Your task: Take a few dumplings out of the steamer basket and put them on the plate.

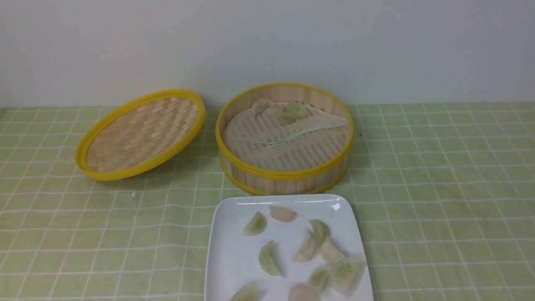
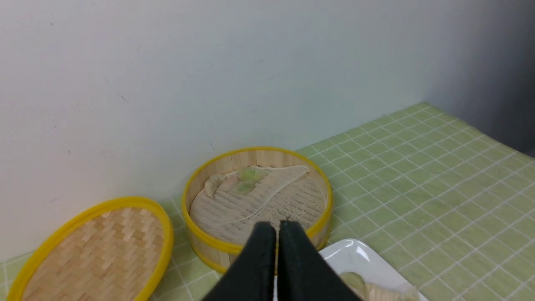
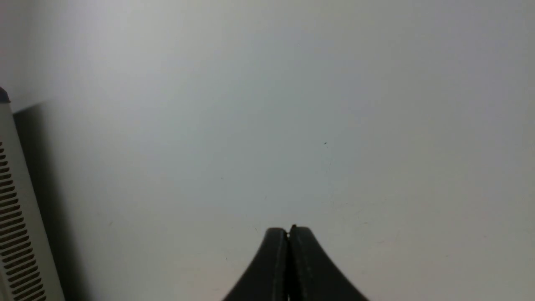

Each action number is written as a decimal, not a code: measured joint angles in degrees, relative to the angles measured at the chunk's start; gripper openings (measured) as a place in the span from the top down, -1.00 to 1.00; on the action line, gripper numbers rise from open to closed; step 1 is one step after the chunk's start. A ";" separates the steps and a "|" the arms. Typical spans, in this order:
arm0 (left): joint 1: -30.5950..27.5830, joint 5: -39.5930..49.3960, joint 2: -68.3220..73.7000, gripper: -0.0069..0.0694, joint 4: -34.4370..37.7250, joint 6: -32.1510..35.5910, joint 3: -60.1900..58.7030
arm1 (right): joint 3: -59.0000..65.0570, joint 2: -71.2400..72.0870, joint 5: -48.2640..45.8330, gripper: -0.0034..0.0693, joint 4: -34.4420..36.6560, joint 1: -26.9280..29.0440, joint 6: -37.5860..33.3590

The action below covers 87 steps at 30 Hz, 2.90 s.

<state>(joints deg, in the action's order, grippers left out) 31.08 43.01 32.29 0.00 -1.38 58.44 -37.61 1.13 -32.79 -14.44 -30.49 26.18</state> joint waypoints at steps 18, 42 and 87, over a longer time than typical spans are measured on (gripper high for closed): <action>-12.40 -11.51 -9.86 0.83 -0.40 1.75 -19.82 | 0.17 0.00 -0.06 0.95 0.00 0.00 0.00; -25.91 -20.90 -32.86 0.83 -0.34 3.13 -59.98 | 0.17 0.00 -0.13 0.95 0.00 0.00 0.00; -25.91 -20.90 -32.86 0.83 -0.34 3.13 -59.98 | 8.97 0.00 3.63 0.95 16.17 0.34 -21.90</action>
<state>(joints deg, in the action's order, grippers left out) 5.17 22.11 -0.57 -0.34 1.76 -1.54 -28.64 1.13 -29.17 1.72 -30.15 4.28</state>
